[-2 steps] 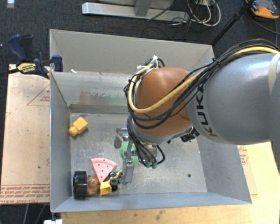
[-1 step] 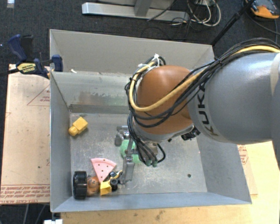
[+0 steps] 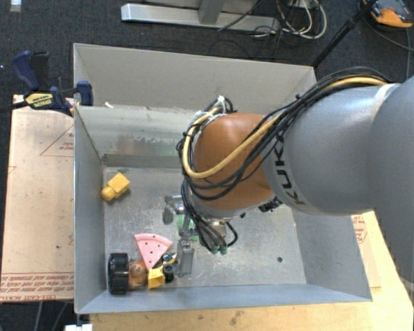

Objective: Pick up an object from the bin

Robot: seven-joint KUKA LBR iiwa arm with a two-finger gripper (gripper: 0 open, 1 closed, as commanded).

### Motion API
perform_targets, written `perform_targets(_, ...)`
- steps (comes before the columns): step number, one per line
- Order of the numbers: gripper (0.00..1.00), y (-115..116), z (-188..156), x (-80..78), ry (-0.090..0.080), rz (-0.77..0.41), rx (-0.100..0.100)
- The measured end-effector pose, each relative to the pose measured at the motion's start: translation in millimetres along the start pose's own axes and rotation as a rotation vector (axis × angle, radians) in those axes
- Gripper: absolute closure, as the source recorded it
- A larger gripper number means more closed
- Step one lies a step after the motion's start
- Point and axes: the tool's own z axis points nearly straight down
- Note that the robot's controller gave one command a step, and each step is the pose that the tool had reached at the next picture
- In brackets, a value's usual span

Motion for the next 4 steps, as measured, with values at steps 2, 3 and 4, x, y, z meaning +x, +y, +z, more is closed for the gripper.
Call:
perform_targets(2,0.0,9.6,88.2,3.8,0.0,-0.3,0.0)
perform_targets(3,1.0,19.6,88.9,2.6,0.002,-0.236,-0.004)
perform_targets(4,1.0,17.3,88.9,2.2,0.001,-0.207,-0.005)
